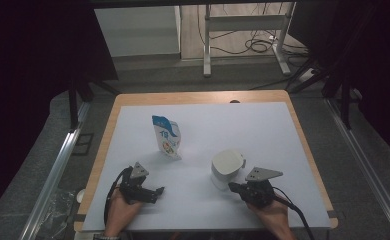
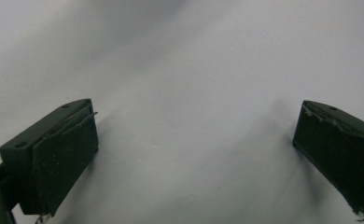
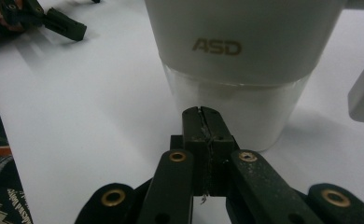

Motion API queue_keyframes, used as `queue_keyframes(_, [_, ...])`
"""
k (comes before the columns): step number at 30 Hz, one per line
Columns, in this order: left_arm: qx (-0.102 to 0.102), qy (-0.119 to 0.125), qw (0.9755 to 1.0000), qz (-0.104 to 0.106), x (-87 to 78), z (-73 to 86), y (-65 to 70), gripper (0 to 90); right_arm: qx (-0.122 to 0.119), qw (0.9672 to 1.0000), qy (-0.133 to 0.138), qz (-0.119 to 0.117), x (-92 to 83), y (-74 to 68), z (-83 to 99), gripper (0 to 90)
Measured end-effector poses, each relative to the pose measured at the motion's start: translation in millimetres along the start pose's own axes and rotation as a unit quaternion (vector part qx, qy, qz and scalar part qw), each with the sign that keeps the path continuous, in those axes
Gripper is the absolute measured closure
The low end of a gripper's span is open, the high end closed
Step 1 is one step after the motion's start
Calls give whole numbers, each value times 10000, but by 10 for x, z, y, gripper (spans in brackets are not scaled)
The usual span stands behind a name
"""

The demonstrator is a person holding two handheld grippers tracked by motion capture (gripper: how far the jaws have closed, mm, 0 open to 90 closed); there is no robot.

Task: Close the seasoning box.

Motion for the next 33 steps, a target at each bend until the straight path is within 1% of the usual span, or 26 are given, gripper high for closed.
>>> queue_keyframes(8, [-2,2,10000,-1,0,0,0,0,-6,10000,-7,-47,65,0,8,893])
queue_keyframes(16, [-5,4,10000,0,1,0,1,1,9,10000,28,-43,141,21,-31,894])
queue_keyframes(22, [-5,5,10000,0,1,0,0,1,-4,10000,31,-10,213,23,-79,894])
queue_keyframes(27, [-6,4,10000,-3,1,0,1,0,-83,10000,6,14,288,7,-136,894])
queue_keyframes(33, [-6,3,10000,-1,1,0,1,1,-124,9999,-6,42,374,-4,-206,894])
Point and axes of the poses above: each handheld gripper's, and its own axes: x roughly forward along the jaws, z roughly out of its underside, y roughly to its right, the point moved 1 cm from there along x, roughly forward along the jaws, and after that the axes turned 4 degrees about x, right-handed, at the moved point
